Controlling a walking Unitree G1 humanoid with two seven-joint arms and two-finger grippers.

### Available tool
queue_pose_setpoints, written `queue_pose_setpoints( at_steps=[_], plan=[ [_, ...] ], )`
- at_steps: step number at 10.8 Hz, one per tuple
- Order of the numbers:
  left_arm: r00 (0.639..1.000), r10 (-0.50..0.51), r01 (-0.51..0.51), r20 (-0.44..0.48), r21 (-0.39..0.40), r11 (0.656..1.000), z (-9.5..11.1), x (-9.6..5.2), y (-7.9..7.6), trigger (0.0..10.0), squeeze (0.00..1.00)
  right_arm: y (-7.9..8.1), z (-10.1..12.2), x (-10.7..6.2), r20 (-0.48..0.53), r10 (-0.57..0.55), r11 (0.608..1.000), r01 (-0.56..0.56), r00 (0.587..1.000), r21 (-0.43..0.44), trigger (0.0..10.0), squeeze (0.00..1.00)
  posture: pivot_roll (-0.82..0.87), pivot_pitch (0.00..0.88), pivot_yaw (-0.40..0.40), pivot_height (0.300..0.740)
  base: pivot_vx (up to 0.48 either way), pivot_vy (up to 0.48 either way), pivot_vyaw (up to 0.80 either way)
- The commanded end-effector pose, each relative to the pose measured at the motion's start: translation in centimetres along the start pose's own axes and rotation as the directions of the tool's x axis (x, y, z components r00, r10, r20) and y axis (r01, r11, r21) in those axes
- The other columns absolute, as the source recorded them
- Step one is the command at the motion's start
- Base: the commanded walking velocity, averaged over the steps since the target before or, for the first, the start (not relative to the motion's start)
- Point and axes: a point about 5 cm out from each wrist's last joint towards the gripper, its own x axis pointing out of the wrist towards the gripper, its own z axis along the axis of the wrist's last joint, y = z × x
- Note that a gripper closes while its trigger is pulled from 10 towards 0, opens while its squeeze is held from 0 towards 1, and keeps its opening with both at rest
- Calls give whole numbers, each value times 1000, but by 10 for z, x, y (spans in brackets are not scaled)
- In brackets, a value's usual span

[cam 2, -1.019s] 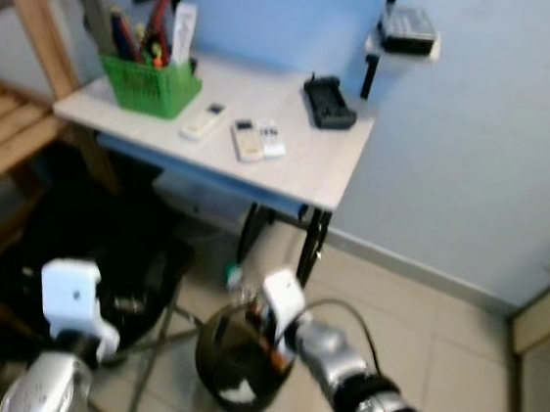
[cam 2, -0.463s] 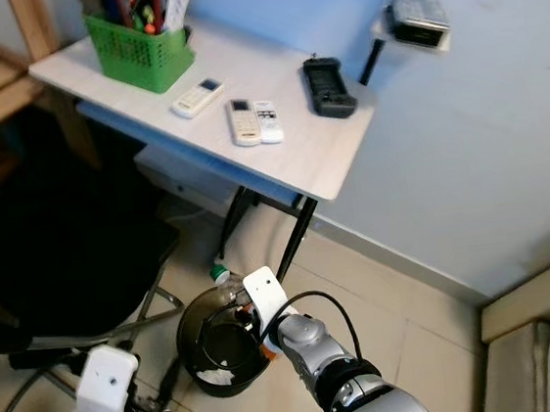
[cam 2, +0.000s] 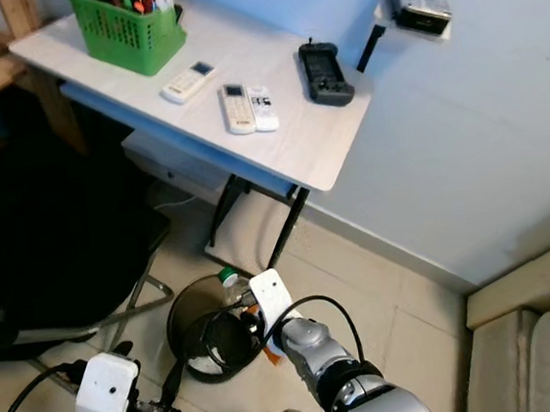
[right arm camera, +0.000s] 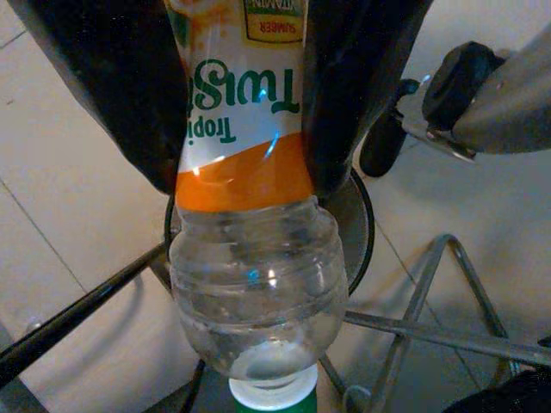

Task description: Clean up the room

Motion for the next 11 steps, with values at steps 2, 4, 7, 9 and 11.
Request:
queue_pose_setpoints(
  at_steps=[2, 4, 7, 9, 11],
  plan=[
    [1000, -4, 4, 21, -14, 1000, 5, 1, -9, 10000, 0, 39, 26, 10, 63, 113, 993, -114, 992, 16, 10000, 1000, 385, 204, -241, 727, 0, 0, 0],
    [999, 4, -4, 32, -29, 1000, 7, 2, -14, 10000, 0, 53, 45, 13, 117, 170, 985, -170, 978, -17, 10000, 1000, 387, 195, -255, 727, 0, 0, 0],
    [999, 5, -4, 45, -29, 1000, 10, 8, -12, 10000, 0, 56, 51, 13, 144, 191, 982, -189, 971, -23, 10000, 1000, 375, 179, -254, 727, 0, 0, 0],
    [998, -6, 7, 56, -22, 1000, 12, 14, -12, 10000, 0, 55, 51, 12, 161, 202, 978, -207, 966, 13, 10000, 1000, 361, 166, -246, 727, 0, 0, 0],
    [998, -13, 14, 61, -18, 1000, 13, 17, -12, 10000, 0, 58, 53, 12, 178, 215, 975, -222, 960, 17, 10000, 1000, 357, 159, -245, 727, 0, 0, 0]
  ],
)
